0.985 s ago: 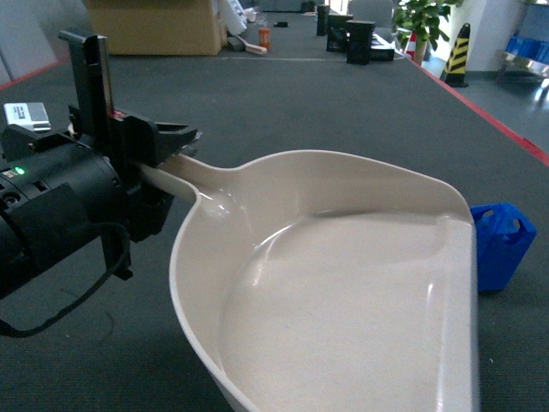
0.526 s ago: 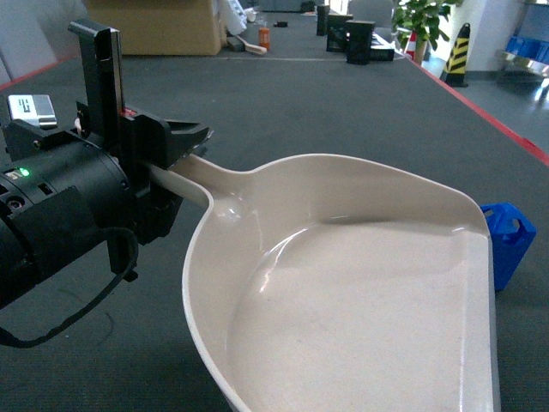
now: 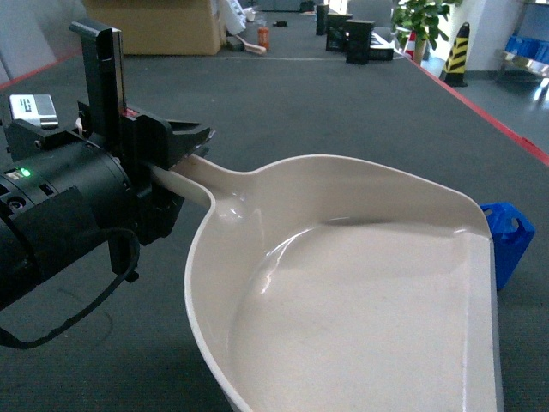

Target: Place part in tray to right shelf

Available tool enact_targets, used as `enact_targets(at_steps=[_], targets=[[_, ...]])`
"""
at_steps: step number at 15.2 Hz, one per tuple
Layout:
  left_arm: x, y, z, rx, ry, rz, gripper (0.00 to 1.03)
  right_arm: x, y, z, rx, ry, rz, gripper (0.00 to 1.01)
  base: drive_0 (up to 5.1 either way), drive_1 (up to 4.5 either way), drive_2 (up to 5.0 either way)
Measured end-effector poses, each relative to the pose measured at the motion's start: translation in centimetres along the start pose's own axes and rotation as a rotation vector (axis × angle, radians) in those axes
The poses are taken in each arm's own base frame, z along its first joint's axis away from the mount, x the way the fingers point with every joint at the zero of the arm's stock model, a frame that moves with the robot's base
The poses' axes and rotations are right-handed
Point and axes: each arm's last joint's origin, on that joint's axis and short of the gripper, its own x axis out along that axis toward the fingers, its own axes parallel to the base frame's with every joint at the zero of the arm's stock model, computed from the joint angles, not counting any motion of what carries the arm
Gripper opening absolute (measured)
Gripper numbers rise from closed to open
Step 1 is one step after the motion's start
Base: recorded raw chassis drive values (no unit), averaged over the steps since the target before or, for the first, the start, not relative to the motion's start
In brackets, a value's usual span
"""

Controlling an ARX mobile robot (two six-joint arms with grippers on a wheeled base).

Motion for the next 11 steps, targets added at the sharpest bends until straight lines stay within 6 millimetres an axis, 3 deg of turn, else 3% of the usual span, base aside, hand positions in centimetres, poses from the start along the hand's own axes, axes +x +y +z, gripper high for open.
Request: enact_targets(at_steps=[2, 5, 11], targets=[[0.0, 0.0, 0.0, 0.000, 0.001, -0.001, 0.14, 3.7, 0.9, 0.5, 0.005, 0.101, 0.029, 0.98, 0.0, 0.00, 0.0], [0.0, 0.0, 0.0, 0.000, 0.000, 0.000, 0.14, 8.8, 4.2, 1.5, -0.012, 0.198, 0.114, 0.98, 0.0, 0.00, 0.0], [0.0, 0.0, 0.0, 0.000, 0.000, 0.000, 0.13, 12.9, 8.1, 1.1, -0.065, 0.281, 0.148, 0.98, 0.0, 0.00, 0.0]])
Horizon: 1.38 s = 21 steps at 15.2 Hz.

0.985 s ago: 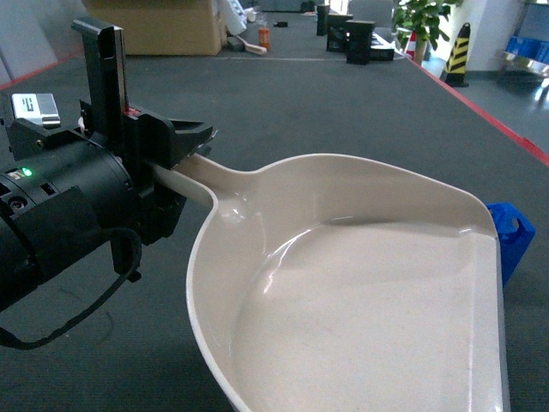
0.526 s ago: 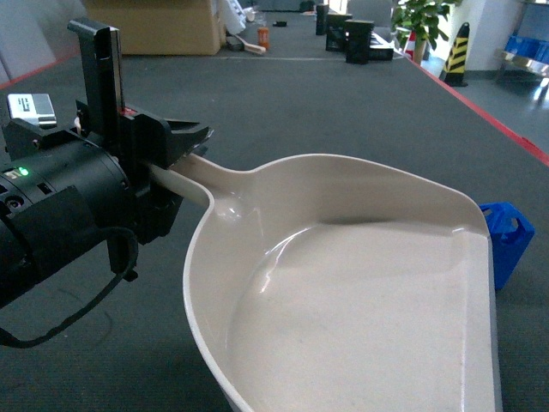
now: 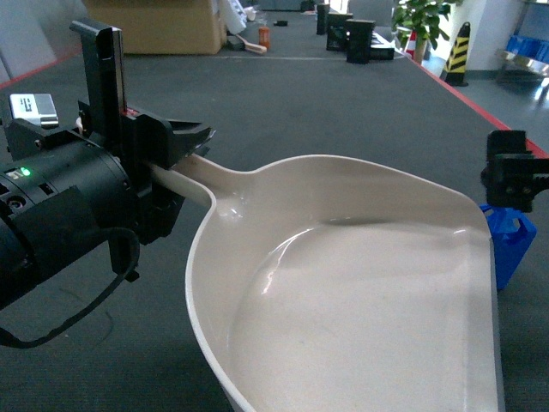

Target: Place part in tray to right shelf

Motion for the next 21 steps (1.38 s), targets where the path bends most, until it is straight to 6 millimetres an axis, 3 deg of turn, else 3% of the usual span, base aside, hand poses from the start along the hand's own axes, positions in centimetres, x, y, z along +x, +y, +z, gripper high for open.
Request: enact_targets(at_steps=[2, 3, 6, 7, 9, 11, 13, 15, 17, 19, 21], targets=[[0.0, 0.0, 0.0, 0.026, 0.000, 0.004, 0.13, 2.5, 1.1, -1.1, 0.017, 0.096, -0.027, 0.98, 0.0, 0.00, 0.0], [0.0, 0.0, 0.0, 0.020, 0.001, -0.003, 0.13, 3.3, 1.1, -2.0, 0.019, 0.140, -0.033, 0.80, 0.0, 0.00, 0.0], [0.0, 0.0, 0.0, 0.018, 0.002, 0.000, 0.13, 2.9, 1.6, -1.7, 0.023, 0.112, -0.028, 0.51, 0.0, 0.00, 0.0], [0.0, 0.0, 0.0, 0.017, 0.002, 0.000, 0.13, 2.3, 1.4, -1.4, 0.026, 0.091, -0.036, 0.47, 0.0, 0.00, 0.0], [0.0, 0.0, 0.0, 0.017, -0.001, 0.001, 0.13, 0.2, 1.5, 0.0, 0.027, 0.011, -0.042, 0.47, 0.0, 0.00, 0.0], [0.0, 0.0, 0.0, 0.017, 0.001, 0.000, 0.13, -3.4, 2.2, 2.7, 0.031, -0.120, -0.008, 0.47, 0.0, 0.00, 0.0], [0.0, 0.0, 0.0, 0.017, 0.001, 0.000, 0.13, -7.1, 4.4, 4.6, 0.037, -0.246, 0.131, 0.47, 0.0, 0.00, 0.0], [0.0, 0.0, 0.0, 0.017, 0.000, 0.000, 0.13, -10.0, 7.7, 4.3, 0.043, -0.274, 0.336, 0.47, 0.0, 0.00, 0.0], [0.0, 0.0, 0.0, 0.017, 0.000, 0.000, 0.13, -10.6, 10.1, 2.8, 0.080, -0.192, 0.497, 0.47, 0.0, 0.00, 0.0], [0.0, 0.0, 0.0, 0.018, -0.001, 0.001, 0.13, -9.8, 11.3, 1.6, 0.179, -0.091, 0.605, 0.46, 0.0, 0.00, 0.0], [0.0, 0.1, 0.1, 0.020, -0.010, 0.006, 0.13, -8.7, 11.0, 0.5, 0.237, -0.004, 0.563, 0.63, 0.0, 0.00, 0.0]])
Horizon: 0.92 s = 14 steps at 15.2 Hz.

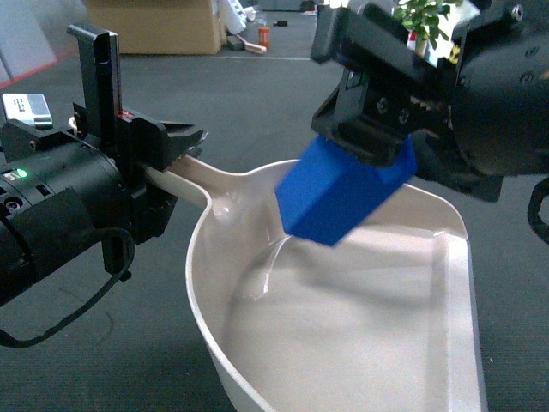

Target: Place part in tray to right shelf

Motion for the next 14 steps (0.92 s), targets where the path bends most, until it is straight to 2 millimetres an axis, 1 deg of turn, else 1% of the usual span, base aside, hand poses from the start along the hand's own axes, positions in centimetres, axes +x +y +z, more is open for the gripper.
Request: enact_targets(at_steps=[1, 2, 3, 4, 5, 6, 7, 8, 9, 10, 11, 13, 14], targets=[[0.0, -0.1, -0.1, 0.001, 0.007, -0.005, 0.13, -0.2, -0.4, 0.1, 0.006, -0.007, -0.035, 0.74, 0.0, 0.00, 0.0], [0.0, -0.1, -0.2, 0.002, 0.013, -0.005, 0.13, -0.9, -0.6, 0.6, 0.002, -0.042, -0.052, 0.85, 0.0, 0.00, 0.0], [0.0, -0.1, -0.2, 0.001, 0.014, -0.005, 0.13, -2.2, -0.8, 1.5, -0.010, -0.103, -0.069, 0.96, 0.0, 0.00, 0.0], [0.0, -0.1, -0.2, 0.001, 0.012, -0.005, 0.13, -3.7, -0.9, 2.5, -0.037, -0.195, -0.092, 0.99, 0.0, 0.00, 0.0], [0.0, -0.1, -0.2, 0.002, 0.012, -0.005, 0.13, -5.3, -1.1, 3.4, -0.082, -0.289, -0.133, 0.97, 0.0, 0.00, 0.0], [0.0, -0.1, -0.2, 0.002, 0.011, -0.005, 0.13, -7.1, -1.7, 3.8, -0.132, -0.356, -0.178, 0.98, 0.0, 0.00, 0.0], [0.0, -0.1, -0.2, 0.002, 0.012, -0.005, 0.13, -8.3, -2.1, 3.6, -0.183, -0.394, -0.195, 0.98, 0.0, 0.00, 0.0], [0.0, -0.1, -0.2, 0.001, 0.011, -0.005, 0.13, -9.0, -2.1, 3.3, -0.233, -0.399, -0.202, 0.98, 0.0, 0.00, 0.0], [0.0, -0.1, -0.2, 0.002, 0.012, -0.005, 0.13, -9.1, -1.9, 3.4, -0.284, -0.471, -0.230, 0.94, 0.0, 0.00, 0.0], [0.0, -0.1, -0.3, 0.002, 0.019, -0.008, 0.13, -9.7, -2.7, 2.4, -0.329, -0.548, -0.346, 0.81, 0.0, 0.00, 0.0], [0.0, -0.1, -0.3, 0.001, 0.018, -0.004, 0.13, -10.5, -3.9, 1.0, -0.356, -0.552, -0.408, 0.70, 0.0, 0.00, 0.0], [0.0, 0.0, 0.0, 0.002, 0.004, -0.002, 0.13, -11.9, -5.8, -1.2, -0.371, -0.549, -0.463, 0.46, 0.0, 0.00, 0.0], [0.0, 0.0, -0.2, 0.002, 0.011, -0.004, 0.13, -12.4, -6.2, -2.0, -0.379, -0.548, -0.454, 0.35, 0.0, 0.00, 0.0]])
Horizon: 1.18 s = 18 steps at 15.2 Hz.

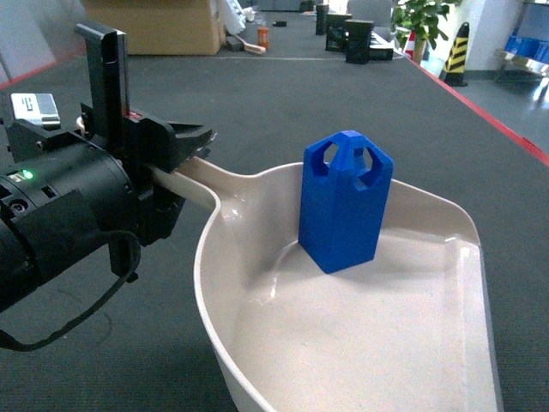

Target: Place part in tray to right shelf

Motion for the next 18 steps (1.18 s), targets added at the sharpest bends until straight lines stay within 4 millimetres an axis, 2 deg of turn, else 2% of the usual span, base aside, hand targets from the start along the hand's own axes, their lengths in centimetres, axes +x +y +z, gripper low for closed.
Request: enact_targets(at_steps=[2, 3, 5, 7, 10, 11, 12, 16, 18], targets=[[0.0, 0.0, -0.1, 0.000, 0.007, -0.002, 0.13, -1.5, -0.9, -1.3, -0.011, 0.001, 0.008, 0.09, 0.0, 0.00, 0.0], [0.0, 0.0, 0.0, 0.000, 0.002, -0.001, 0.13, -2.0, -1.3, -1.9, -0.016, 0.003, 0.003, 0.02, 0.0, 0.00, 0.0], [0.0, 0.0, 0.0, 0.000, 0.001, 0.000, 0.13, -3.2, -1.8, -2.8, -0.015, 0.004, 0.003, 0.02, 0.0, 0.00, 0.0], [0.0, 0.0, 0.0, 0.000, 0.001, 0.000, 0.13, -5.2, -3.3, -4.1, -0.015, 0.002, 0.003, 0.02, 0.0, 0.00, 0.0], [0.0, 0.0, 0.0, 0.000, 0.000, 0.000, 0.13, -6.2, -3.3, -4.7, -0.015, 0.002, 0.006, 0.02, 0.0, 0.00, 0.0], [0.0, 0.0, 0.0, 0.000, 0.001, 0.000, 0.13, -6.4, -3.3, -4.8, -0.015, -0.001, 0.006, 0.05, 0.0, 0.00, 0.0], [0.0, 0.0, 0.0, 0.000, 0.001, 0.000, 0.13, -6.4, -3.3, -4.8, -0.015, -0.004, 0.007, 0.17, 0.0, 0.00, 0.0], [0.0, 0.0, 0.0, 0.000, 0.000, 0.000, 0.13, -6.4, -3.3, -4.8, -0.015, -0.003, 0.007, 0.48, 0.0, 0.00, 0.0], [0.0, 0.0, 0.0, 0.000, 0.001, 0.000, 0.12, -6.4, -3.3, -4.8, -0.015, -0.003, 0.006, 0.70, 2.4, -1.84, -0.5]])
